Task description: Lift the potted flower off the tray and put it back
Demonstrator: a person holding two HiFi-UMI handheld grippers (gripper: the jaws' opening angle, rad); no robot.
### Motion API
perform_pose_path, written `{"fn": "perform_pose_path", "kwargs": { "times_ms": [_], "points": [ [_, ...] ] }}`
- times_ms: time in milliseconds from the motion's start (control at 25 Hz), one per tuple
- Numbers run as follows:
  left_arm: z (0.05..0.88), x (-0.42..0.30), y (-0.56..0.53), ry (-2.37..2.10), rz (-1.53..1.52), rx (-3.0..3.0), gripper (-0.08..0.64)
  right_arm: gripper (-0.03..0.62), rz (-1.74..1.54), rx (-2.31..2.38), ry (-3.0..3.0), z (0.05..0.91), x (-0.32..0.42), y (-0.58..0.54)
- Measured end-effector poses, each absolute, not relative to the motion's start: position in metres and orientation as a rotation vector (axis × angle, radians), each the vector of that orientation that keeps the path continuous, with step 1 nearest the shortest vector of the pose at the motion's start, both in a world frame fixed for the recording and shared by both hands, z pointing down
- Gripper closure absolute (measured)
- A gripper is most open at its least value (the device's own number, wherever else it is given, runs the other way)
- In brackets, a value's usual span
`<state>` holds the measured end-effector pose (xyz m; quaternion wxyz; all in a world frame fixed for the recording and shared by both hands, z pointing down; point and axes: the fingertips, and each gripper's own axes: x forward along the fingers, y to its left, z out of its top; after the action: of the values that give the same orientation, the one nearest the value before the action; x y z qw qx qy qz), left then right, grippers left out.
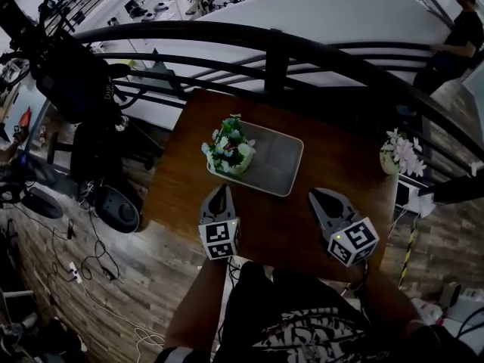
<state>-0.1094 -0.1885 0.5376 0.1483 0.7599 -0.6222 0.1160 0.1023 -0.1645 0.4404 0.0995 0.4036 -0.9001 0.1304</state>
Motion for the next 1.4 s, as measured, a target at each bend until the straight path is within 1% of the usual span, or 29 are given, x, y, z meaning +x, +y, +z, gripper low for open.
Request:
{"fn": "perform_pose_path", "kwargs": {
  "times_ms": [120, 400, 600, 800, 1000, 1400],
  "points": [
    [0.513, -0.097, -0.177, -1.789, 0.237, 2.159, 0.551, 0.594, 0.371, 1.170, -2.676, 0.437, 0.111, -0.157],
    [0.466, -0.056, -0.156, -1.784, 0.138, 2.181, 0.552, 0.594, 0.350, 1.168, -2.662, 0.431, 0.138, -0.152],
    [0.447, -0.031, -0.131, -1.794, 0.117, 2.176, 0.551, 0.594, 0.307, 1.171, -2.671, 0.425, 0.150, -0.137],
    [0.436, -0.009, -0.113, -1.825, 0.167, 2.238, 0.552, 0.594, 0.237, 1.161, -2.700, 0.425, 0.142, -0.122],
    [0.435, -0.005, -0.113, -1.785, 0.176, 2.259, 0.552, 0.594, 0.221, 1.131, -2.728, 0.422, 0.131, -0.116],
    [0.435, -0.009, -0.114, -1.789, 0.175, 2.258, 0.551, 0.594, 0.249, 1.142, -2.713, 0.425, 0.132, -0.115]
  ]
}}
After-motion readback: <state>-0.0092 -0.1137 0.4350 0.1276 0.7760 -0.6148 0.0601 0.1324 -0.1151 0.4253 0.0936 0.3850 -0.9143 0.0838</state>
